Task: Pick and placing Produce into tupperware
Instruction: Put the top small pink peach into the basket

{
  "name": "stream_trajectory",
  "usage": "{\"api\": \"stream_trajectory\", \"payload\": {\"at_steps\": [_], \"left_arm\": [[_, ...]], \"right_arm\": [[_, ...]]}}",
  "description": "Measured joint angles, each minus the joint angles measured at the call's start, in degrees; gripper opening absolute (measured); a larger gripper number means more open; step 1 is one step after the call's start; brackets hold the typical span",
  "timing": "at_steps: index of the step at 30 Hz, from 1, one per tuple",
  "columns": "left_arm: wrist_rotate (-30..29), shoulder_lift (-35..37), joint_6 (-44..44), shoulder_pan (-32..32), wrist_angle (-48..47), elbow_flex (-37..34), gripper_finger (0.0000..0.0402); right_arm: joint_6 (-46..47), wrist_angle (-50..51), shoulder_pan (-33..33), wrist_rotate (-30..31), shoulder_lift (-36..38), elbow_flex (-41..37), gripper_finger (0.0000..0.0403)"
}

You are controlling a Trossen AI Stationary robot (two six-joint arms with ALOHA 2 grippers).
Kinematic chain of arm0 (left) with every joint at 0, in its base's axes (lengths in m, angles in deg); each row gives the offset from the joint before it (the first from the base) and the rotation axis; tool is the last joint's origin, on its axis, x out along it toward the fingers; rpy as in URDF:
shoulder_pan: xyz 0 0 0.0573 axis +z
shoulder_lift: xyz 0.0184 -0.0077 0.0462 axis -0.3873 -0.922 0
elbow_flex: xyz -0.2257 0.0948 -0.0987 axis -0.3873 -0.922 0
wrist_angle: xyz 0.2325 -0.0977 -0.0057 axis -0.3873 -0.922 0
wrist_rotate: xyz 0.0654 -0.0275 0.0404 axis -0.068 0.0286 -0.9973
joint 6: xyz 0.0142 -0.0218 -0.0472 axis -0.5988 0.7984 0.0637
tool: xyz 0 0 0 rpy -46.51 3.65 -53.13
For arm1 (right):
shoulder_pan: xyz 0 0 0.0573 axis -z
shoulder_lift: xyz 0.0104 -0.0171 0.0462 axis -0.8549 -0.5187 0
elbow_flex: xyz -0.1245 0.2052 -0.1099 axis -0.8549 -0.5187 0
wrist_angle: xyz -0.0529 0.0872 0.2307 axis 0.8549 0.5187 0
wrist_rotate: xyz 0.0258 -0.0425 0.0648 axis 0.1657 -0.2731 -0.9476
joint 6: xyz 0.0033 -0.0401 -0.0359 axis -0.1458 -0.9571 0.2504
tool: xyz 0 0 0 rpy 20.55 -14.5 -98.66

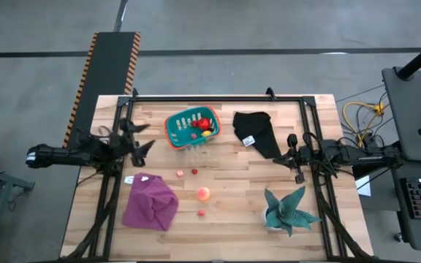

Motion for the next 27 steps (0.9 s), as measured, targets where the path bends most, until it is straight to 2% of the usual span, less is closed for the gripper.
{"api": "stream_trajectory", "payload": {"at_steps": [5,8,10,15,20,27], "left_arm": [[4.7,-0.1,3.8,0.0,8.3,0.0,0.0299],[9.6,-0.8,4.5,0.0,7.2,0.8,0.0299],[10.8,-2.3,4.5,0.0,4.6,2.4,0.0299],[8.8,-9.0,4.2,0.0,-8.7,8.8,0.0299],[1.2,-17.1,4.7,0.0,-21.8,16.7,0.0299],[0.2,-31.0,9.4,-0.1,-24.8,21.1,0.0299]], "right_arm": [[-0.1,0.0,0.0,0.1,0.0,0.0,0.0008],[-0.1,0.0,0.0,0.1,0.0,0.0,0.0008],[0.0,0.0,0.0,0.1,0.0,0.0,0.0008],[2.7,0.0,0.0,0.1,0.0,0.0,0.0009],[3.2,0.0,0.0,0.1,0.0,0.0,0.0009],[3.3,0.0,0.0,0.0,-0.2,0.0,0.0009]]}}
